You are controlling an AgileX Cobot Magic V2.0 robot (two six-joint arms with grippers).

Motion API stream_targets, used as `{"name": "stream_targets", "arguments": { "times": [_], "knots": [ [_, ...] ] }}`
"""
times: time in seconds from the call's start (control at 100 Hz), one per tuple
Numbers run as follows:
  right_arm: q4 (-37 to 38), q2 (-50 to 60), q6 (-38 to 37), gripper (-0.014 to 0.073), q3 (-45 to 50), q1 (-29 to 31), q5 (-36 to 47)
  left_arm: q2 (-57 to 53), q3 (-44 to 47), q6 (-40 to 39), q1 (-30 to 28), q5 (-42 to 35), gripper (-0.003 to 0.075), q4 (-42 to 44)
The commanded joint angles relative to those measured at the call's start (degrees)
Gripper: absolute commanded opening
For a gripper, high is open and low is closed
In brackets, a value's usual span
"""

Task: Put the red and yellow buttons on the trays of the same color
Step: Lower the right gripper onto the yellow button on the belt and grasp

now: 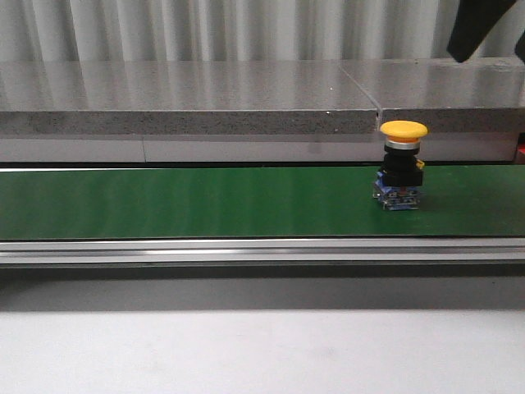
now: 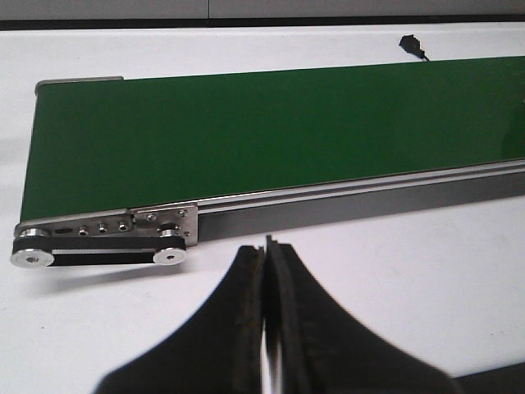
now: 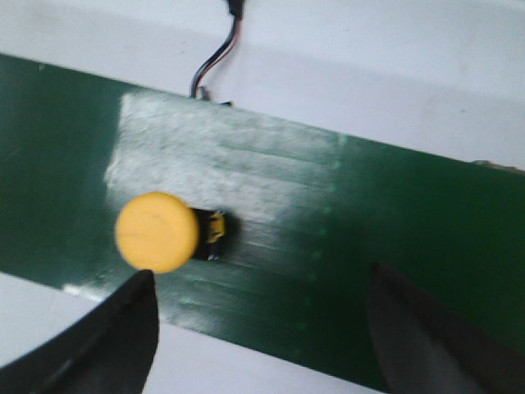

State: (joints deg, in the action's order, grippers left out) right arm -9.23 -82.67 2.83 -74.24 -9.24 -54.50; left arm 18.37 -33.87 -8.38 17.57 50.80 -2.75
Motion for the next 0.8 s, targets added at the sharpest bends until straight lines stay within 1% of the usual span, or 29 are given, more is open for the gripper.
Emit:
{"name": "stream_targets", "arguments": {
  "times": [0.0, 0.09, 0.29, 0.5, 0.62, 0.67, 0.72, 0.79],
  "knots": [
    [-0.53, 1.46, 0.13, 0.0533, -1.14, -1.75, 0.38, 0.61, -1.42, 0.0, 0.42, -4.1, -0.002, -0.36],
    [-0.53, 0.42, -0.2, 0.0533, -1.14, -2.84, -0.56, 0.61, -1.42, 0.0, 0.42, -4.1, -0.002, -0.36],
    [-1.18, -2.88, -0.27, 0.0533, -1.14, -2.86, -2.16, 0.61, -1.42, 0.0, 0.42, -4.1, -0.002, -0.36],
    [-1.19, -7.73, 0.13, 0.0533, -1.14, -2.86, -0.62, 0.61, -1.42, 0.0, 0.42, -4.1, -0.002, -0.36],
    [-1.08, -10.45, 0.77, 0.0526, -1.14, -2.57, 2.27, 0.61, -1.42, 0.0, 0.42, -4.1, -0.002, -0.36],
    [-1.02, -11.17, 0.77, 0.0507, -1.14, -2.49, 3.51, 0.61, -1.42, 0.0, 0.42, -4.1, -0.002, -0.36],
    [-0.88, -11.59, 0.77, 0.0464, -1.14, -2.49, 4.04, 0.61, -1.42, 0.0, 0.42, -4.1, -0.002, -0.36],
    [-0.88, -11.66, 0.77, 0.037, -1.14, -2.49, 4.35, 0.61, -1.42, 0.0, 0.42, -4.1, -0.002, -0.36]
  ]
}}
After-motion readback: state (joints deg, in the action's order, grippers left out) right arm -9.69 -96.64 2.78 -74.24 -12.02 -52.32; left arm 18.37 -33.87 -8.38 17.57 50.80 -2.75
